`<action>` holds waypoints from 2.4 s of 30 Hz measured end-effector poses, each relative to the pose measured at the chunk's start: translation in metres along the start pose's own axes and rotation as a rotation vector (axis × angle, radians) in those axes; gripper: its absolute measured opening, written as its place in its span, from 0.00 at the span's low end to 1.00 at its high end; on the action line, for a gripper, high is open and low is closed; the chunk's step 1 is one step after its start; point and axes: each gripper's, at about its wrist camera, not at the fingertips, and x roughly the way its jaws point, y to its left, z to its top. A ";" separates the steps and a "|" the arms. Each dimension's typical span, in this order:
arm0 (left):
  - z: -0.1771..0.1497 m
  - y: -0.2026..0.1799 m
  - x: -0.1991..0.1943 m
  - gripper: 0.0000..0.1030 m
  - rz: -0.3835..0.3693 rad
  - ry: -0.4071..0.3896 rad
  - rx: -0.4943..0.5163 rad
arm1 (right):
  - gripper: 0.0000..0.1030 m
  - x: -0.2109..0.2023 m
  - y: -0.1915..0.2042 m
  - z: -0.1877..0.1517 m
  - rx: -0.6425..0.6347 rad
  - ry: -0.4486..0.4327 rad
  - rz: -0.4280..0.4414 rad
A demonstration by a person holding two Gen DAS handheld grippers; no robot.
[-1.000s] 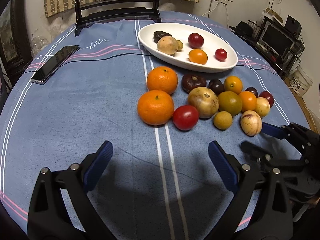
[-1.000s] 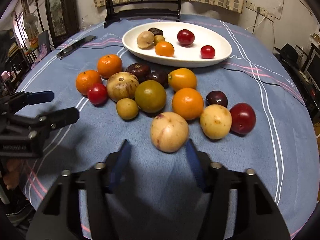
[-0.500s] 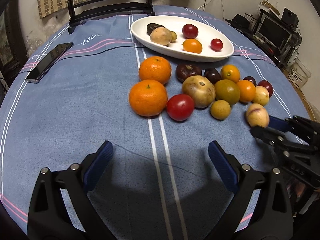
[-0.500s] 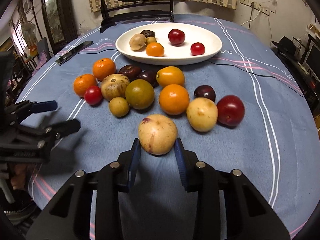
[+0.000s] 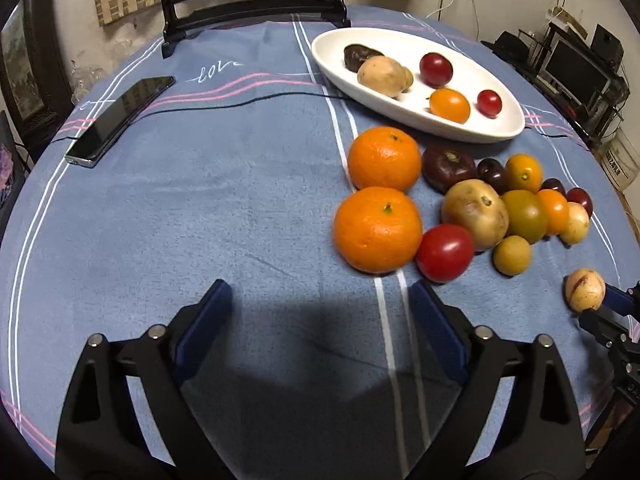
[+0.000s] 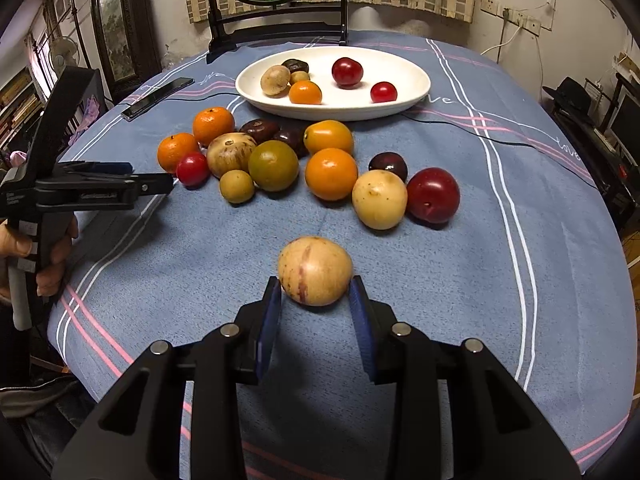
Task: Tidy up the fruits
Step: 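Grasp a large tangerine with the left tool while the right grasps a pale speckled fruit, then carry tangerine and speckled fruit onto the white plate and open both tools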
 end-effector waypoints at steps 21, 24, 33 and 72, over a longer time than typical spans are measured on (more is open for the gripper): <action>0.016 -0.022 0.008 0.42 -0.076 -0.013 0.125 | 0.39 0.015 -0.002 0.006 0.035 0.022 -0.018; 0.011 -0.021 0.003 0.42 -0.085 -0.011 0.118 | 0.39 0.011 -0.006 0.006 0.045 0.014 -0.015; 0.008 -0.009 -0.032 0.42 -0.112 -0.065 0.078 | 0.39 -0.011 -0.014 0.012 0.067 -0.056 0.001; 0.167 -0.030 0.058 0.43 -0.099 -0.008 0.022 | 0.39 0.101 -0.028 0.193 0.010 -0.029 -0.055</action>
